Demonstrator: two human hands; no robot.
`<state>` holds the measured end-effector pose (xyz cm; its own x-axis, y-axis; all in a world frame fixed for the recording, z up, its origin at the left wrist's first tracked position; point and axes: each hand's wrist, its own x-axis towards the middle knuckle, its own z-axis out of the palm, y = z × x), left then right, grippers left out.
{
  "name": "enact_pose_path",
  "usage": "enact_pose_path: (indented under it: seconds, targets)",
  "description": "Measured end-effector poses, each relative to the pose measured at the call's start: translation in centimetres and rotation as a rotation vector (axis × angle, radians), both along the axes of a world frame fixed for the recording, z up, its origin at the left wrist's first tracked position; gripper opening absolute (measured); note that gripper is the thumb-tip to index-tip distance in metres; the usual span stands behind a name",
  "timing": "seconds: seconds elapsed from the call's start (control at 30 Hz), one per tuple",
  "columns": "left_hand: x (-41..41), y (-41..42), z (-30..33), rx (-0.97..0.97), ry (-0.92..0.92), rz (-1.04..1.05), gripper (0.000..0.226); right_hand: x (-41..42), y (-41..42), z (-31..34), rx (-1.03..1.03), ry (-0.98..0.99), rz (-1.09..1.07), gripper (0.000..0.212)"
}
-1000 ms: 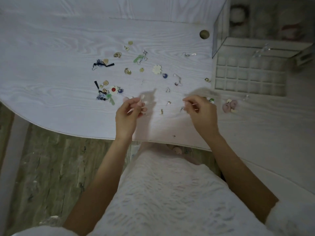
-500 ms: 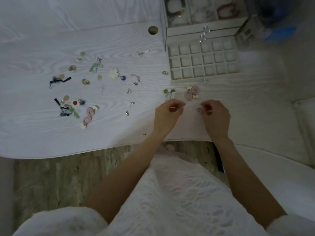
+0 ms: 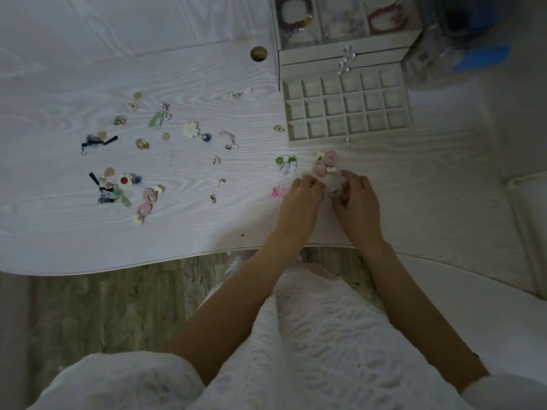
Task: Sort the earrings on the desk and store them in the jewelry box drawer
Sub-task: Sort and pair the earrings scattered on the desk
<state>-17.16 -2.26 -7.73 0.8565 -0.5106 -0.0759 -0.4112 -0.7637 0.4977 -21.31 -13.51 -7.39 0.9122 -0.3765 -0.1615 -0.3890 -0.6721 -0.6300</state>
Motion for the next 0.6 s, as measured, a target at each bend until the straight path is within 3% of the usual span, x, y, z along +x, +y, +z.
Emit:
enact_pose_path:
  seconds: [0.23, 0.47, 0.6]
  targets:
    - [0.1, -0.4, 0.5, -0.058, 0.108, 0.071, 0.017, 0.2, 0.9, -0.1, -0.021, 0.033, 0.048, 0.033]
    - [-0.2, 0.9, 0.8, -0.182, 0.215, 0.092, 0.034, 0.1, 0.8, 0.3, -0.033, 0.068, 0.055, 0.045]
    - [0.4, 4.8, 2.6, -0.361, 0.117, 0.084, 0.027, 0.5, 0.6, 1.7, -0.292, -0.108, 0.188, 0.030]
